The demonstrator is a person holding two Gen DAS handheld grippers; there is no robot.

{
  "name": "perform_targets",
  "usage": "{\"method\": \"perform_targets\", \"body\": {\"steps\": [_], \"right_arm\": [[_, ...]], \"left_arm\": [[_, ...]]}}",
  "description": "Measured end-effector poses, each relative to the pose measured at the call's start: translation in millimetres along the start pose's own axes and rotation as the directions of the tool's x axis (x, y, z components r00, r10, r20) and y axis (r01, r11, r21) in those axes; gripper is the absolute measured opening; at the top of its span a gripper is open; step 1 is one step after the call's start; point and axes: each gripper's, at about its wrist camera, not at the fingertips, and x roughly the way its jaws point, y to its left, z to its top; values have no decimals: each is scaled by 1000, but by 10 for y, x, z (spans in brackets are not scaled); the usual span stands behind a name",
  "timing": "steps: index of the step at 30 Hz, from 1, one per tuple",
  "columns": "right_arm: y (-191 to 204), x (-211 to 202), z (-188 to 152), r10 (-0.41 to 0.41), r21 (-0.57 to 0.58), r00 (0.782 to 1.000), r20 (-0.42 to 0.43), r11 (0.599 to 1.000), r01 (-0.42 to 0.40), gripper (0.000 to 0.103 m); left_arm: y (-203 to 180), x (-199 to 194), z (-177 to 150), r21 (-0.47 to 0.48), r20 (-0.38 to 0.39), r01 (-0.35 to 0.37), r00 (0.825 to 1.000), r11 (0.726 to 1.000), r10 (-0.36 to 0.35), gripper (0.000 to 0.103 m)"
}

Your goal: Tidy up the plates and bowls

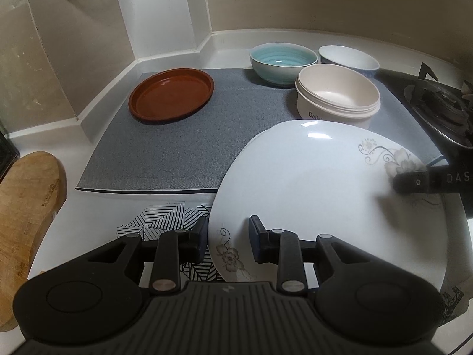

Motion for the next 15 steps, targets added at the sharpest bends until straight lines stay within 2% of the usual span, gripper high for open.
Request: {"method": "perform_targets", "body": {"steps": [15], "right_arm": [[-62,139,127,62,-36,998,-11,997,-62,31]], "left_arm": [[86,-15,-69,-117,-12,62,998,991,-63,36]]}}
